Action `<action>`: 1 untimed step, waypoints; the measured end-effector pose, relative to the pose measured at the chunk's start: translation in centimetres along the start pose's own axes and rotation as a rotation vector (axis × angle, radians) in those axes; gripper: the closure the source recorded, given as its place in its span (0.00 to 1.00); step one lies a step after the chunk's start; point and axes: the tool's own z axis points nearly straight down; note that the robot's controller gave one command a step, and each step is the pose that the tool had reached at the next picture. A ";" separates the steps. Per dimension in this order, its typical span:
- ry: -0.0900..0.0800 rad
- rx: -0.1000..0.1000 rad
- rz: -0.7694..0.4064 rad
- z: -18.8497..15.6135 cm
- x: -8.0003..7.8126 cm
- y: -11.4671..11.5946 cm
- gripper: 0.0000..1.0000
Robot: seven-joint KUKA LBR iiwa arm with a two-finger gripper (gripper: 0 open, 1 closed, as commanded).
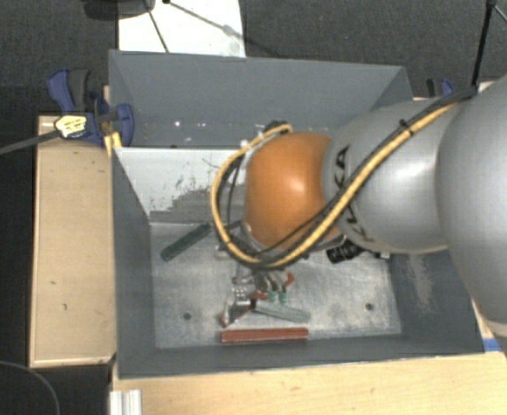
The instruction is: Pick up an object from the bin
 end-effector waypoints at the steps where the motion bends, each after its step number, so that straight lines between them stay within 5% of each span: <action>1: -0.005 -0.001 -0.133 6.6 0.6 -4.6 1.00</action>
Offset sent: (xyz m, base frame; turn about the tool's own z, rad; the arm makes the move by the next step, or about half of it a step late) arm 0.0000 0.0000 0.0000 0.0000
